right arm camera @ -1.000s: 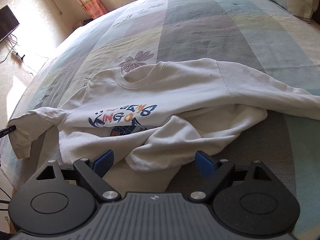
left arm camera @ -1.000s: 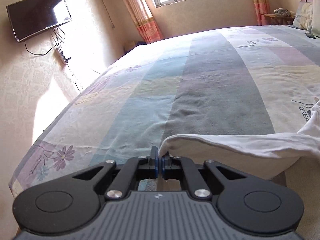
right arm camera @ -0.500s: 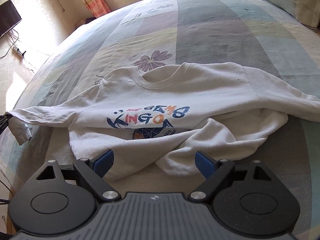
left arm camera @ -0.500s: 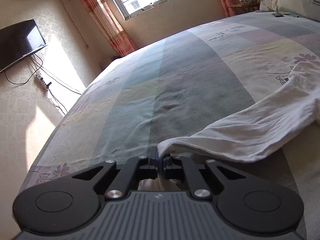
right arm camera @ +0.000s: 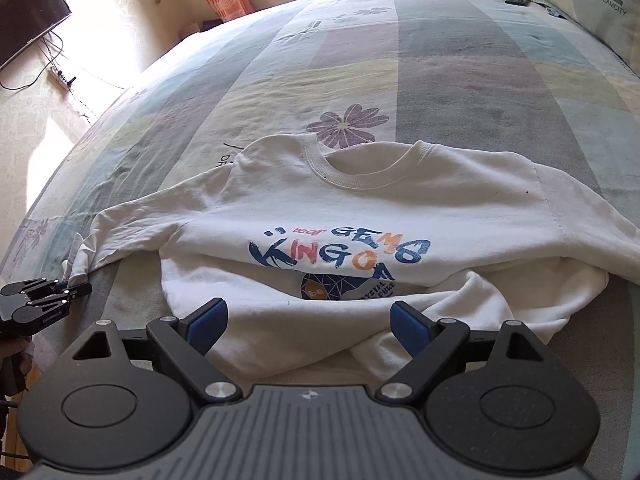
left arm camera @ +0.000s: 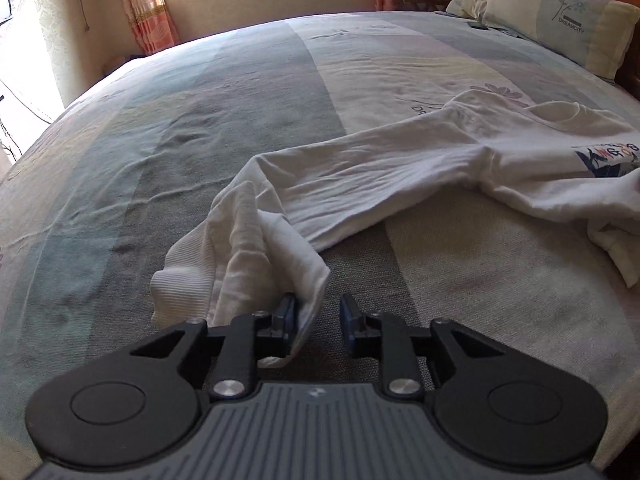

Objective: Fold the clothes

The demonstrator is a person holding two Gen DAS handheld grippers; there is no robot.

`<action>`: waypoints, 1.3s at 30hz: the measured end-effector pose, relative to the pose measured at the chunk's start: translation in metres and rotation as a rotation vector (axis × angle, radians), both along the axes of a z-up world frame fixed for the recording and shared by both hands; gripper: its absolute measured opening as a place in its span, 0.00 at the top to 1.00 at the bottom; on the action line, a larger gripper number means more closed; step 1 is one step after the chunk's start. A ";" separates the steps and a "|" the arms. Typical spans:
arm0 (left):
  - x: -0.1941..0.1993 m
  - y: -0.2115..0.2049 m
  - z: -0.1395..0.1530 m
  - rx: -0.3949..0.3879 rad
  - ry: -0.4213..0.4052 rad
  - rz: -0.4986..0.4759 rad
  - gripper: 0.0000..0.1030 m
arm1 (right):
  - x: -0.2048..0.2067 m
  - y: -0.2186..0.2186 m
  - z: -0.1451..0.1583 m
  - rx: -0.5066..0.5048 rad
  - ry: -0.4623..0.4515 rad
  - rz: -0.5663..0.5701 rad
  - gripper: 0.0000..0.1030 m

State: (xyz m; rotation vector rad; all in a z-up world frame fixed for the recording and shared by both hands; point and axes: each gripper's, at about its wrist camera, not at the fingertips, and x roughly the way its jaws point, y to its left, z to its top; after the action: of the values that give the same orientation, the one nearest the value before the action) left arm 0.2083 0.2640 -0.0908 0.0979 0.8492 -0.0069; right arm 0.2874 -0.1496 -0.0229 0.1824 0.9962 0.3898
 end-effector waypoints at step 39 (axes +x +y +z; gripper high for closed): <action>-0.029 0.169 0.038 -0.325 -0.356 0.826 0.92 | 0.001 0.000 -0.001 -0.041 0.024 -0.047 0.10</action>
State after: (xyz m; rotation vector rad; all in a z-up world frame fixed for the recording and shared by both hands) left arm 0.1794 0.4325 -0.0523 -0.5473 0.4745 0.6285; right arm 0.2882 -0.1500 -0.0244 0.1737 1.0213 0.3243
